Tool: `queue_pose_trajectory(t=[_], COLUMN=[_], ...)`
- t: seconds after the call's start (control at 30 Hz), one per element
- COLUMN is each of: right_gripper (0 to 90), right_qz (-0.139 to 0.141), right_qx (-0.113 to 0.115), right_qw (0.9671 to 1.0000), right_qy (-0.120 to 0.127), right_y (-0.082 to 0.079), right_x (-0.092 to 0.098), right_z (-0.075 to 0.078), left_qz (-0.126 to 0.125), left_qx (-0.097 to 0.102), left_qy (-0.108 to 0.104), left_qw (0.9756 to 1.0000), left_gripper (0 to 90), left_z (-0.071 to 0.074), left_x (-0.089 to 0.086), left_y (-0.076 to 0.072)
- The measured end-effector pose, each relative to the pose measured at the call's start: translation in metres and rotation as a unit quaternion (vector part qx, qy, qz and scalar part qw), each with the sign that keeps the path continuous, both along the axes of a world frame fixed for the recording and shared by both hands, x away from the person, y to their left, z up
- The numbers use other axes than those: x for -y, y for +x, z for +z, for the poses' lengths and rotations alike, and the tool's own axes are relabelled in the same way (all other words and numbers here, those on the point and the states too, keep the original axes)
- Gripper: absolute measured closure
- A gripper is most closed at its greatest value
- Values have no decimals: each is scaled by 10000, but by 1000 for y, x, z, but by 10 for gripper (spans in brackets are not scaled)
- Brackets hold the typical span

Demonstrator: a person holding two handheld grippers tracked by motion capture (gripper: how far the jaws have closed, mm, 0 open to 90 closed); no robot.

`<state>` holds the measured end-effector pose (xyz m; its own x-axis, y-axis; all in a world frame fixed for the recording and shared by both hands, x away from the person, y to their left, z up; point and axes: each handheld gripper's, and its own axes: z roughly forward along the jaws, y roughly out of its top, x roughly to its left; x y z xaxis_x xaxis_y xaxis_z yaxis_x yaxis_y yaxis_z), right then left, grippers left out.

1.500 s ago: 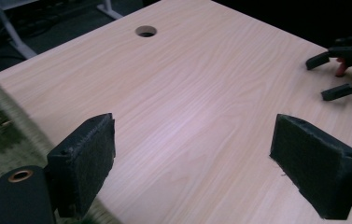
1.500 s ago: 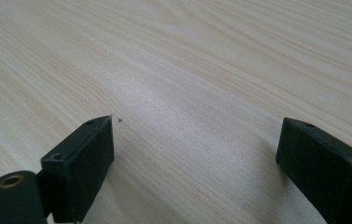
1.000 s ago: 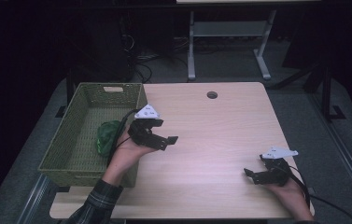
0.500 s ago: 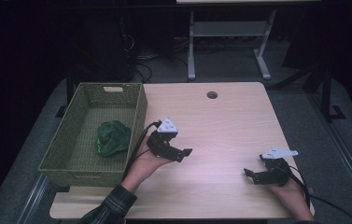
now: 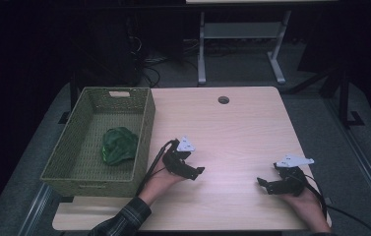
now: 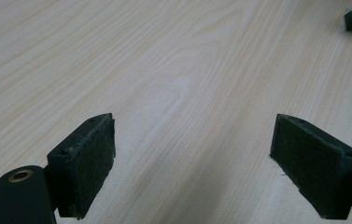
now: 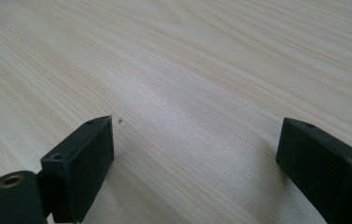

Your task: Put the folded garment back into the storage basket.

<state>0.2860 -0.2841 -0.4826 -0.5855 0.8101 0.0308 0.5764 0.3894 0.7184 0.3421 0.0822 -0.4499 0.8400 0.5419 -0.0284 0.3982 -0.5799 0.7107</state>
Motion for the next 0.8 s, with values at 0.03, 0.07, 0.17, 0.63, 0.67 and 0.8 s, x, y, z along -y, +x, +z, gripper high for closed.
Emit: queue_pose_trajectory(t=[0.03, 0.07, 0.17, 0.63, 0.67, 0.8], right_gripper=[109, 109, 110, 109, 109, 109], right_qz=[0, 1, -2, 4, 3, 3], right_qx=[-1, 0, -2, 2, 0, 1], right_qw=[10000, 10000, 10000, 10000, 10000, 10000], right_qy=[0, 0, 2, 0, 0, 0], right_y=[0, 0, 0, 0, 0, 0], right_x=[0, 0, 0, 0, 0, 0], right_z=[0, 0, 0, 0, 0, 0], left_qz=[-27, -30, -91, -109, -107, -99], left_qx=[-2, 12, 121, 162, 163, 156], left_qy=[6, 55, 270, 58, 52, 45], left_qw=[10000, 10000, 9995, 9998, 9998, 9998], left_gripper=[135, 134, 134, 129, 129, 129], left_z=[-3, -7, -16, -29, -29, -29], left_x=[1, 2, 5, 4, 4, 4], left_y=[0, 0, 0, 0, 0, 0])
